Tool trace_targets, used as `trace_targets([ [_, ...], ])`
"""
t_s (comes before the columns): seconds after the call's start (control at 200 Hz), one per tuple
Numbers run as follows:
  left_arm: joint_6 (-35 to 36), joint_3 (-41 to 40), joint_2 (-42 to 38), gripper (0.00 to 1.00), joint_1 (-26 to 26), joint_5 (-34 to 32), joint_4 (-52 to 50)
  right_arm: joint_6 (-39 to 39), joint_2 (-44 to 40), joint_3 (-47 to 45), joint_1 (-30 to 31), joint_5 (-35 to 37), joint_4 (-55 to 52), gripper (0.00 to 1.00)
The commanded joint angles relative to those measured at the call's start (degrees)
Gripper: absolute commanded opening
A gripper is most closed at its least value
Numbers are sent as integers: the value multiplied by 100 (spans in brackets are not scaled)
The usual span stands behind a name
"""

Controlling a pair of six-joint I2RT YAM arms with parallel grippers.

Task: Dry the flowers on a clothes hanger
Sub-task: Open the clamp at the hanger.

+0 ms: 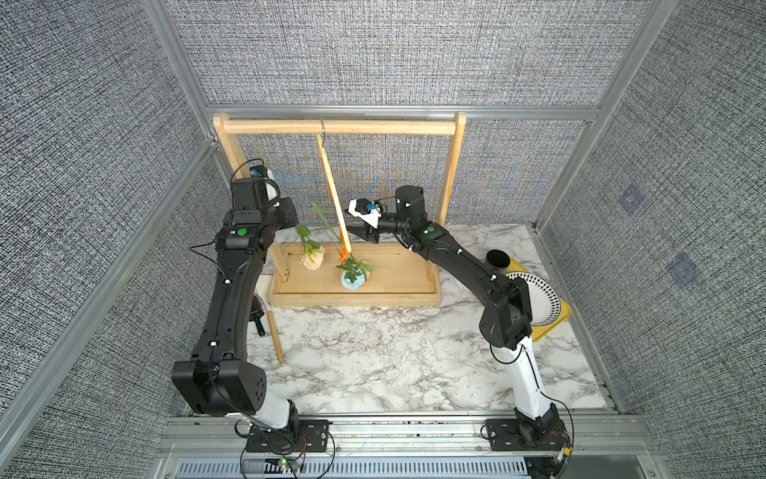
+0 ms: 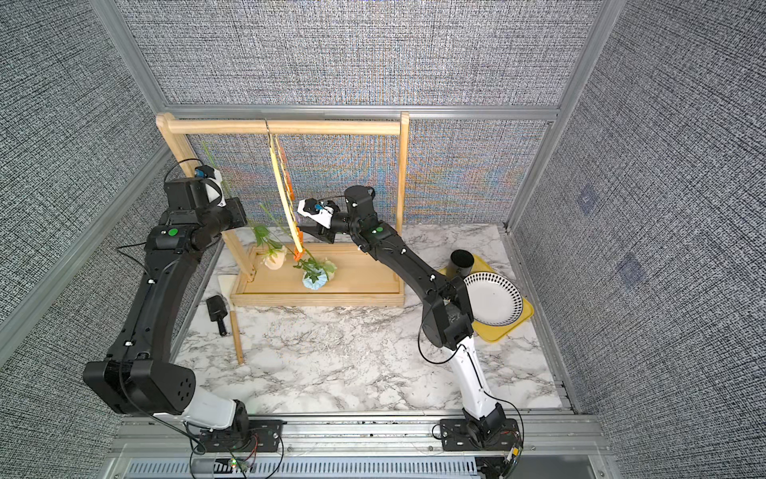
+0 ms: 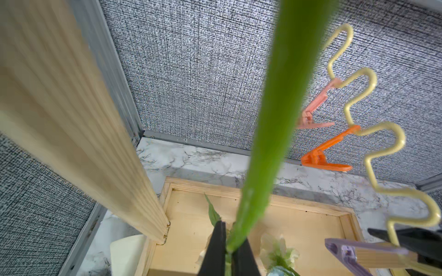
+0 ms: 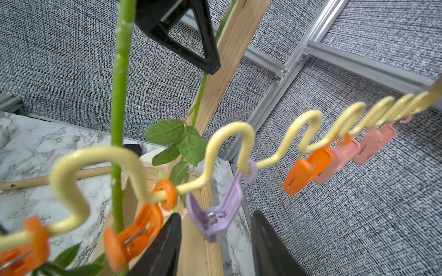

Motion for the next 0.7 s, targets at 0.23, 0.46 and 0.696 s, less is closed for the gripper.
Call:
trace_targets([
  [0.23, -107, -192, -76, 2, 94, 509, 185, 147, 67, 202, 206, 425, 246, 49],
  [0.46, -81, -170, -2, 2, 168, 890, 291, 254, 122, 263, 283, 511, 347, 50],
  [0.696, -123, -2, 181, 2, 221, 1577, 422, 563, 303, 553, 294, 672, 391, 37],
])
